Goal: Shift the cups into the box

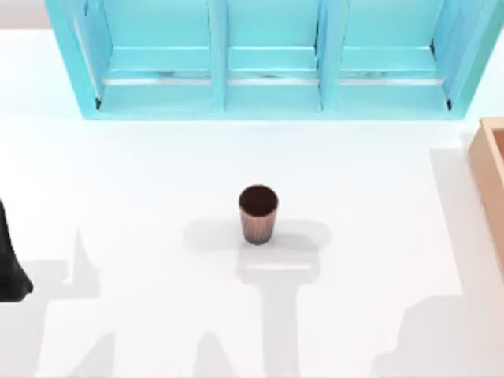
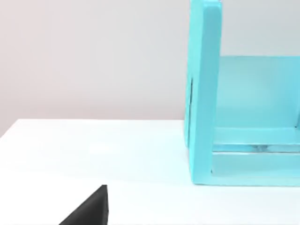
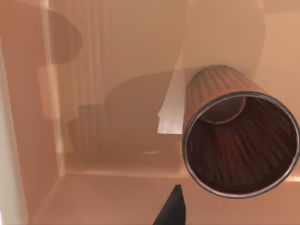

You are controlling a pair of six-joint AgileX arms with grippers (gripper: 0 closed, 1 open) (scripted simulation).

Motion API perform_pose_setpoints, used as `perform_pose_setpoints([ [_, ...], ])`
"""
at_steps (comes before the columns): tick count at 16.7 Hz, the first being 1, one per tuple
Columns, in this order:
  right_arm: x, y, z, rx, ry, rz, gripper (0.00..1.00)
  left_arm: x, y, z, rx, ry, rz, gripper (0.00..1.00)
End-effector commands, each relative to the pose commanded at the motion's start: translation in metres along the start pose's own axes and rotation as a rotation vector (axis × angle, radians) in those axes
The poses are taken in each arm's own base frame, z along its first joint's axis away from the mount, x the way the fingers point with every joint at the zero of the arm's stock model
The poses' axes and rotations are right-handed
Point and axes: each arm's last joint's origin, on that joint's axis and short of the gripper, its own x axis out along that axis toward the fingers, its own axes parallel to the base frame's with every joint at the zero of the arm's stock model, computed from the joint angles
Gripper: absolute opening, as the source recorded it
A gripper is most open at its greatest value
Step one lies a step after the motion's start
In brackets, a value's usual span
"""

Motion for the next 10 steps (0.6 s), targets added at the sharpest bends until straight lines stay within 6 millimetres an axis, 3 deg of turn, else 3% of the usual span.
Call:
perform_pose_setpoints([
  [2, 0.0, 0.0, 0.0, 0.0, 0.0, 0.0, 0.98, 0.0, 0.0, 0.0, 0.0, 0.0, 0.0, 1.0],
  [3, 0.0, 0.0, 0.0, 0.0, 0.0, 0.0, 1.0, 0.0, 0.0, 0.0, 0.0, 0.0, 0.0, 1.0],
  [10, 0.0, 0.0, 0.0, 0.0, 0.0, 0.0, 1.0, 0.0, 0.0, 0.0, 0.0, 0.0, 0.0, 1.0],
])
